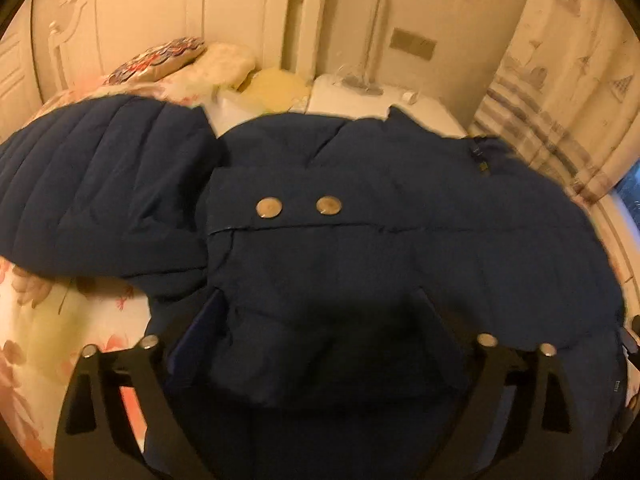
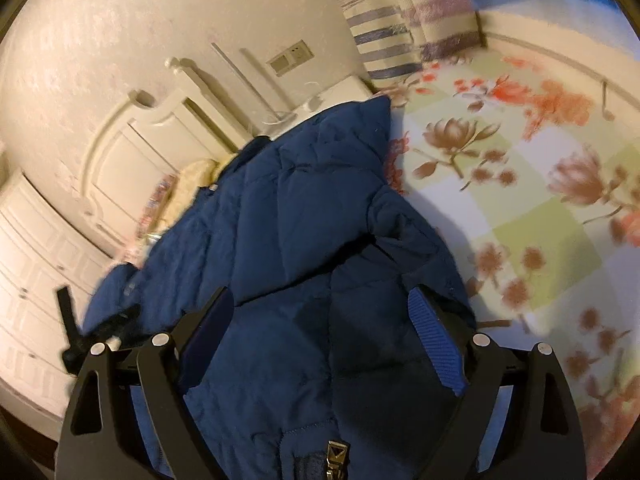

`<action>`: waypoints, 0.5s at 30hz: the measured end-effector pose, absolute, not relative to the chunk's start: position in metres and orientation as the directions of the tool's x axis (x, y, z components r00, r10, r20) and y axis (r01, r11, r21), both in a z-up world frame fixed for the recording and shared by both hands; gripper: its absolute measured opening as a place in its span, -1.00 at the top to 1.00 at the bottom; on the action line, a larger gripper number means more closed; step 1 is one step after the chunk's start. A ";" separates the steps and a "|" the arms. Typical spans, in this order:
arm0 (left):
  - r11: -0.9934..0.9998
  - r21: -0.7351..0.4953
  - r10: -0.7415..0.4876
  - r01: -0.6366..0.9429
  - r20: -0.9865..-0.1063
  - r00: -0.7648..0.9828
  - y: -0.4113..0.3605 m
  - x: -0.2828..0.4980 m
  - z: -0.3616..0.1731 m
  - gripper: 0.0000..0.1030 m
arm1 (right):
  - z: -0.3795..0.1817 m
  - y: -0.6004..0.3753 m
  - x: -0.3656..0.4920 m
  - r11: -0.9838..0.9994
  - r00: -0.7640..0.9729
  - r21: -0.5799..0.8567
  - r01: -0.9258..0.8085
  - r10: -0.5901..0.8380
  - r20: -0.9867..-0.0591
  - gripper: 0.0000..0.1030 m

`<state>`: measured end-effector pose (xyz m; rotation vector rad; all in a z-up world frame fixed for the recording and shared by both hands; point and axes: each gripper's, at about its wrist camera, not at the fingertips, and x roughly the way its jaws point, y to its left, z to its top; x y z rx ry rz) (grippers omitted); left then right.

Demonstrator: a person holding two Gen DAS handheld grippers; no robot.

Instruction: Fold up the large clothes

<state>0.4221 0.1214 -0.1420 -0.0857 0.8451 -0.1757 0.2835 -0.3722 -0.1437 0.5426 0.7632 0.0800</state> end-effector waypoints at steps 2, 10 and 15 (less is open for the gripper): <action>0.977 -0.168 -0.212 0.130 -0.732 0.647 0.125 0.422 -0.144 -0.92 | -0.124 -0.355 0.287 0.922 0.754 0.376 0.094 0.181 -0.631 -0.67; 0.969 -0.224 -0.237 0.108 -0.706 0.667 0.135 0.418 -0.146 -0.93 | -0.090 -0.262 0.369 0.993 0.752 -0.022 -0.119 0.076 -0.655 -0.67; 0.965 -0.249 -0.236 0.081 -0.692 0.682 0.140 0.411 -0.141 -0.93 | -0.152 -0.266 0.415 0.995 0.591 -0.042 -0.092 0.021 -0.806 -0.69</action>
